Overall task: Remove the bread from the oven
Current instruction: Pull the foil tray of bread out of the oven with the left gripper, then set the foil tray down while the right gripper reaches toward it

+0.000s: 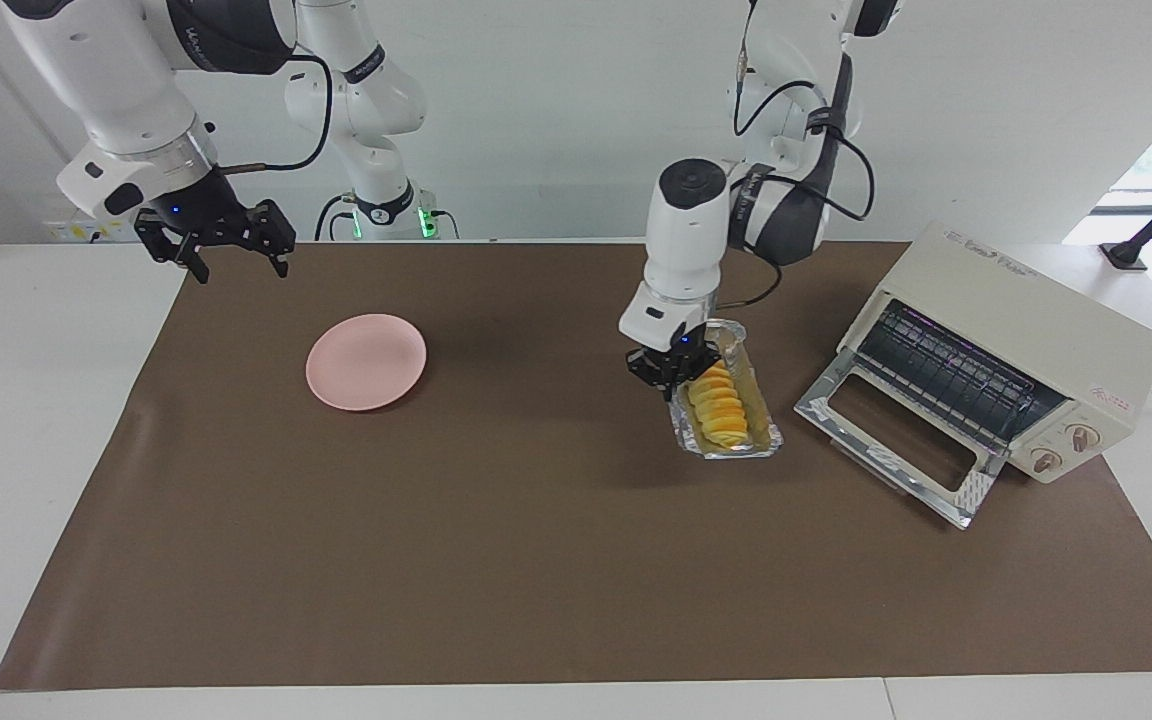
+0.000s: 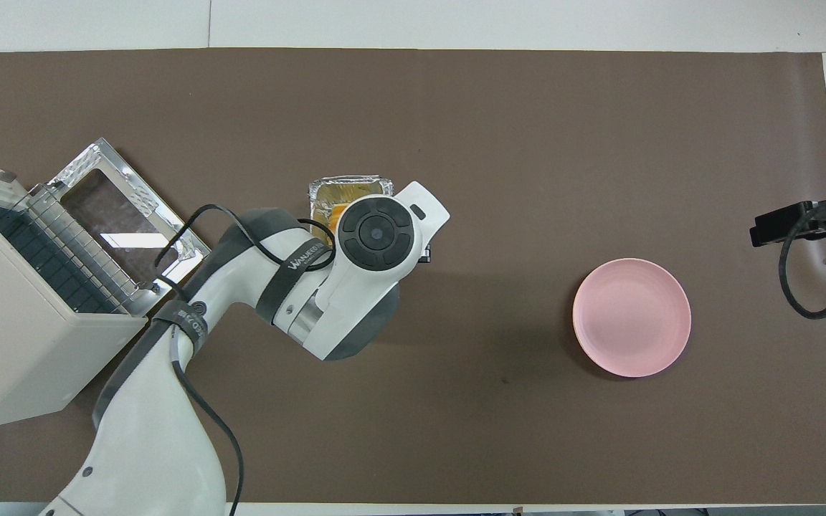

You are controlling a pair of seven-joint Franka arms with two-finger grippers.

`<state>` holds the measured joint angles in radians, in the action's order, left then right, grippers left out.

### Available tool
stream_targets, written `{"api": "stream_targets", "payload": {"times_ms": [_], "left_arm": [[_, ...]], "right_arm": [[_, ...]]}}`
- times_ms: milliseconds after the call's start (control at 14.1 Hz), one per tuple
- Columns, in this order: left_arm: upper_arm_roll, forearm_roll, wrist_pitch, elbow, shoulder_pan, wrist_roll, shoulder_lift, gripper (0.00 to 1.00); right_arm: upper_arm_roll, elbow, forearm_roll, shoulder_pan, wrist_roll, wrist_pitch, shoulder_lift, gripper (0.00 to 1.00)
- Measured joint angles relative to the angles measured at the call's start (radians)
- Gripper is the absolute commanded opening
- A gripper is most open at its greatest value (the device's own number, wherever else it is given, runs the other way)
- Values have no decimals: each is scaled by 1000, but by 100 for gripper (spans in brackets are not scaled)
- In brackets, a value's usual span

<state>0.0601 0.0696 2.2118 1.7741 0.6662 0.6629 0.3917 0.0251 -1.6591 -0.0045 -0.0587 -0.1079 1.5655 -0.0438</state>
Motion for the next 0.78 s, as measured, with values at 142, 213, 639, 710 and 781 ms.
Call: {"api": "stream_targets", "payload": {"times_ms": [142, 213, 639, 710, 781], "left_arm": [[-1, -13, 16, -5, 9, -1, 40, 78], [-5, -15, 16, -8, 8, -2, 45, 100], [-46, -18, -32, -51, -77, -7, 2, 100], [-48, -18, -88, -60, -130, -18, -39, 100], [-50, -18, -150, -65, -186, -37, -90, 100]], "right_arm": [[0, 0, 0, 0, 0, 0, 0, 100], [1, 0, 0, 0, 0, 0, 0, 100], [18, -14, 2, 63, 88, 28, 2, 100], [19, -30, 2, 109, 155, 57, 8, 100], [21, -45, 2, 165, 238, 93, 24, 100]]}}
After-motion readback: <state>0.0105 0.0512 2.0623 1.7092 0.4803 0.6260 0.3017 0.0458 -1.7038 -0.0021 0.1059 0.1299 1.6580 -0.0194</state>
